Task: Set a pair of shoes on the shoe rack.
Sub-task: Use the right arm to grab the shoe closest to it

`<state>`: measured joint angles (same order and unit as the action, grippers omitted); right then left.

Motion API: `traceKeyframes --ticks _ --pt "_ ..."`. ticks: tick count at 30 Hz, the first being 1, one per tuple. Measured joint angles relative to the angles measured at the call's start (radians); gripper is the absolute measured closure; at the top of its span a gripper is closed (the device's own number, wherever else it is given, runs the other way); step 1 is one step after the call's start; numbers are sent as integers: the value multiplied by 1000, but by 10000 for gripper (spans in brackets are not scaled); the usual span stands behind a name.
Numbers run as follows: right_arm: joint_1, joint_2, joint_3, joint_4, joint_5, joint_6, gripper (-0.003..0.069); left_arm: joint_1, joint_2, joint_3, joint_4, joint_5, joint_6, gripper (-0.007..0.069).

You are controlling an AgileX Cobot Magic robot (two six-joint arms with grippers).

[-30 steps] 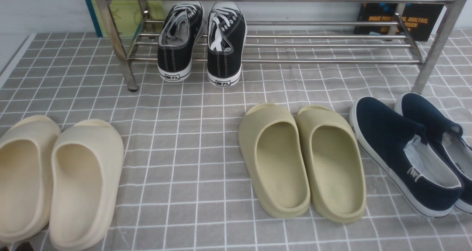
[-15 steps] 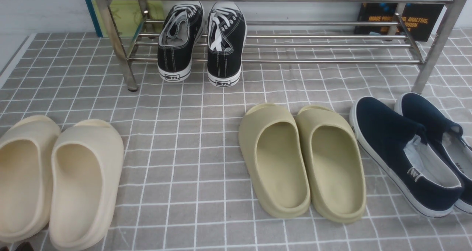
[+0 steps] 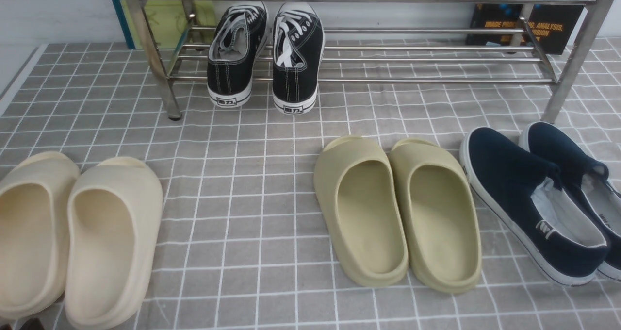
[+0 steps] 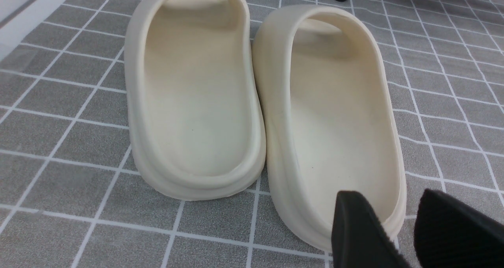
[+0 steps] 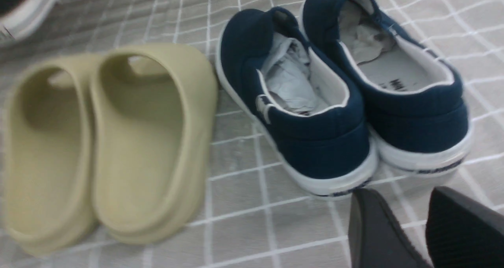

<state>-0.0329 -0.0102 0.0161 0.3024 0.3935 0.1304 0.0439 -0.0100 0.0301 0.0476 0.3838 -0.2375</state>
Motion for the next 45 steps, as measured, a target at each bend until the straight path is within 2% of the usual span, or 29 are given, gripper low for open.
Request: traceKeyframes --ticks 1,2,3,5,6,8,17,19,22,25,27,28,29,30,31,33,36,37,38,45 --pt "0 0 0 14 1 0 421 0 0 0 0 0 0 387" --pt "0 0 1 134 8 84 421 0 0 0 0 0 0 387" --pt "0 0 1 165 11 93 421 0 0 0 0 0 0 387" --pt "0 0 8 356 17 216 421 0 0 0 0 0 0 387" --pt "0 0 8 370 17 222 421 0 0 0 0 0 0 387" --pt "0 0 9 493 18 261 421 0 0 0 0 0 0 387" --pt "0 0 9 518 -68 219 421 0 0 0 0 0 0 387" --pt "0 0 9 516 -81 176 421 0 0 0 0 0 0 387" --pt "0 0 -20 505 -69 33 432 0 0 0 0 0 0 387" --pt "0 16 -124 474 -50 -130 499 0 0 0 0 0 0 387" --pt "0 47 -178 439 -27 -188 552 0 0 0 0 0 0 387" --pt "0 111 -259 374 24 -233 620 0 0 0 0 0 0 387" --pt "0 161 -315 322 68 -255 649 0 0 0 0 0 0 387" --pt "0 173 -326 322 68 -258 649 0 0 0 0 0 0 387" --pt "0 278 -433 215 172 -274 662 0 0 0 0 0 0 387" --pt "0 405 -554 94 313 -284 664 0 0 0 0 0 0 387" --pt "0 570 -696 -48 521 -289 664 0 0 0 0 0 0 387" --pt "1 593 -714 -56 535 -289 664 0 0 0 0 0 0 387" --pt "13 685 -776 -116 634 -289 664 0 0 0 0 0 0 387" --pt "103 945 -891 -177 706 -289 655 0 0 0 0 0 0 387"
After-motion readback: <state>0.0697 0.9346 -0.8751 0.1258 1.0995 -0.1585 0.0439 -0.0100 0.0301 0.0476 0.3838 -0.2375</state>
